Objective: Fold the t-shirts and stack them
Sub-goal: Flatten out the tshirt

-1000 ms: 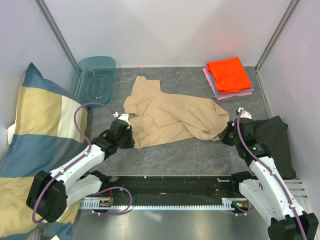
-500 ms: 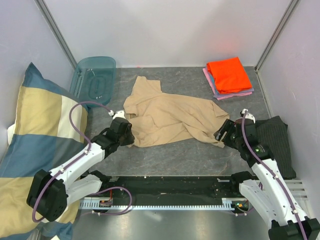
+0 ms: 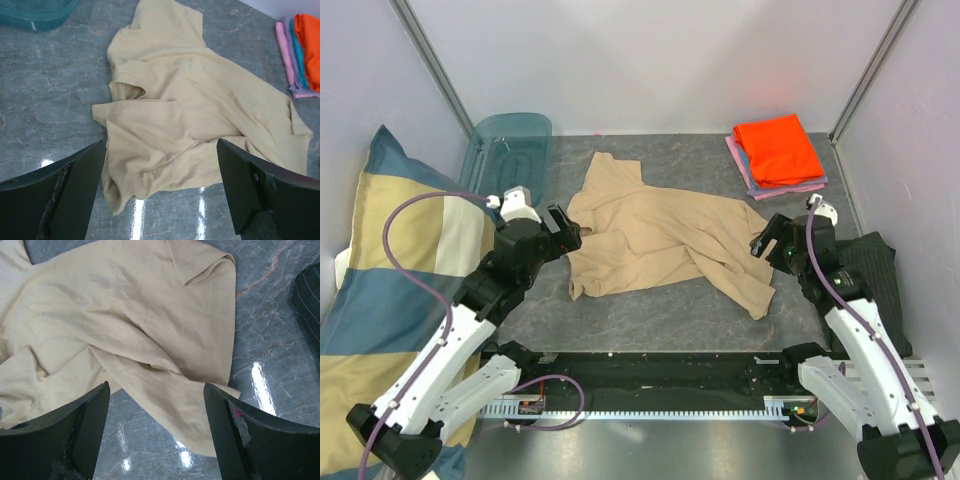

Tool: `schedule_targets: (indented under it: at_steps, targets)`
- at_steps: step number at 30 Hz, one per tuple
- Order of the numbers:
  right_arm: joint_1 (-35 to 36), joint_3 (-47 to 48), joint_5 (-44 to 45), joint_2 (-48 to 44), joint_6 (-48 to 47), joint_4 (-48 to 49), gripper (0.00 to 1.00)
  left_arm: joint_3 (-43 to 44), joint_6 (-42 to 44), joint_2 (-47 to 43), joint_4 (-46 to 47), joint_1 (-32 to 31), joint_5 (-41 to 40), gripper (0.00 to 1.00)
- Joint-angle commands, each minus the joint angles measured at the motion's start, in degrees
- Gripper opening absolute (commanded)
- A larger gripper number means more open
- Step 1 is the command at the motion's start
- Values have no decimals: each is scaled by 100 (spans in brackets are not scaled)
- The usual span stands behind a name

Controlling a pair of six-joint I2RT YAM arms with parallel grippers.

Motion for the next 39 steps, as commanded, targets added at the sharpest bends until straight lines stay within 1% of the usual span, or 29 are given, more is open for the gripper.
schedule_targets:
  at_steps: [1,3,10,13,15,17,18,19,20,22,23,24,25,28,32,35,39]
  targets:
    - [14,211,97,421,-252,602,84,-41,154,608,37,-23,-286,100]
    - [14,247,150,562,-331,769,84,-129,110,731,266,-23,-233,100]
    - [5,422,414,1502,-604,1429,85,-288,154,1654,1075,-23,-119,100]
    - [5,423,379,1923,-692,1824,86,-314,163,2119,1426,-23,74,100]
    - [5,422,283,2196,-727,2167,86,-349,119,2445,1741,-23,346,100]
    - [5,545,186,2723,-780,2334,87,-323,40,2665,1901,-41,548,100]
    - [14,615,151,2908,-789,2378,87,-297,22,2935,1954,-102,584,100]
    - [5,703,133,3293,-841,2379,87,-227,-4,3051,2015,-172,593,100]
    - [14,860,124,3470,-859,2422,87,-183,-57,3183,2033,-251,602,100]
    - [5,1037,45,3944,-929,2510,88,-60,-118,3526,2094,-567,593,100]
    - [14,1194,-25,4095,-990,2545,88,-24,-188,3623,2112,-699,550,100]
    - [5,1266,-52,4236,-1026,2572,88,28,-233,3719,2104,-978,523,100]
    - [5,1345,-69,4498,-1043,2572,88,98,-268,3920,2104,-1094,497,100]
    - [5,1521,-96,4868,-1105,2590,88,134,-540,4194,2112,-1394,479,100]
    - [5,1355,-254,5098,-1088,2730,88,82,-760,4458,2174,-1482,514,100]
    - [32,1136,-500,5195,-1052,2756,87,134,-664,4695,2183,-1482,427,100]
    - [111,722,-737,5038,-965,2774,87,458,-532,5126,2087,-1386,409,100]
